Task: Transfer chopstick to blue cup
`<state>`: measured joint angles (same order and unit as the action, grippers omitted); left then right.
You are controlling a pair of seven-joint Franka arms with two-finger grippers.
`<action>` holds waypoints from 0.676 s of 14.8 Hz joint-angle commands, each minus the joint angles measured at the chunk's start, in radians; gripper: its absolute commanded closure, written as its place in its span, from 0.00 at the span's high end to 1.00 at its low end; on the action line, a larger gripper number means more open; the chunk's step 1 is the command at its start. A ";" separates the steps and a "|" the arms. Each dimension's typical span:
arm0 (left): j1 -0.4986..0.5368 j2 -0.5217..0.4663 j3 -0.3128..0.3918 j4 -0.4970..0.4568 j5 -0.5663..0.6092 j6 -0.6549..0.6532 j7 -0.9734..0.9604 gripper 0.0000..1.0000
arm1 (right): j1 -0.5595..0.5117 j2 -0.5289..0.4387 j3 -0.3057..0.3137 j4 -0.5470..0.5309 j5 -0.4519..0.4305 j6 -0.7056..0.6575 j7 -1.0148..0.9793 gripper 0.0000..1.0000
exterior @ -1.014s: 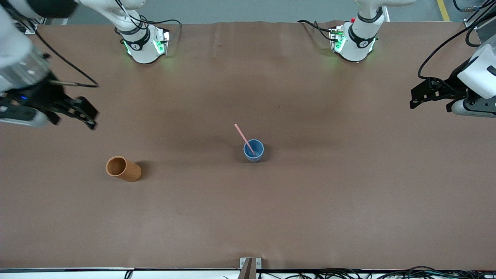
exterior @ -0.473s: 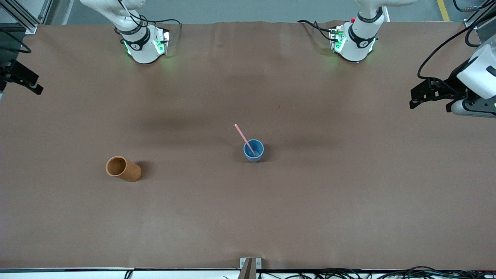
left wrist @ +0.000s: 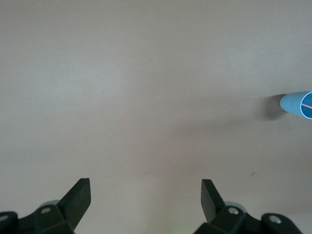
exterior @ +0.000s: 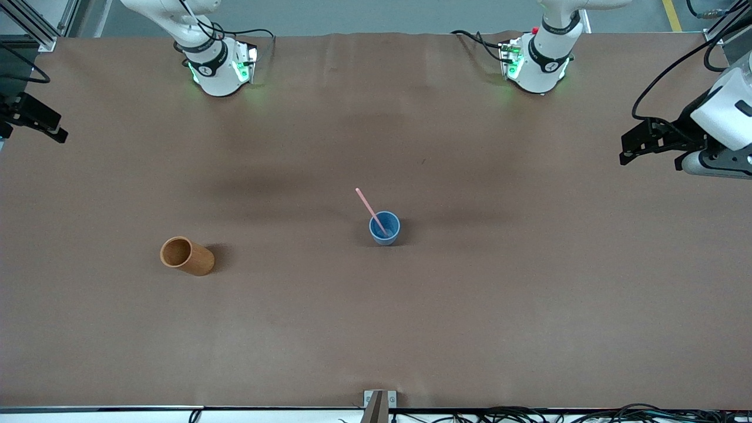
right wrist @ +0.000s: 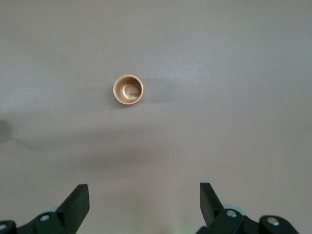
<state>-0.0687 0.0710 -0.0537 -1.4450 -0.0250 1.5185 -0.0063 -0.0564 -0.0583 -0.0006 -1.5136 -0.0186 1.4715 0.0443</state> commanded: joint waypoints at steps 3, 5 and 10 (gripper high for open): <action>0.000 0.015 0.002 0.026 -0.006 -0.001 0.009 1.00 | 0.027 -0.014 -0.035 -0.011 0.020 0.009 -0.031 1.00; 0.000 0.023 0.002 0.026 -0.006 0.017 0.008 1.00 | 0.038 -0.014 -0.056 -0.013 0.051 0.010 -0.032 1.00; 0.000 0.023 0.002 0.026 -0.006 0.017 0.008 1.00 | 0.040 -0.014 -0.076 -0.011 0.055 0.006 -0.046 1.00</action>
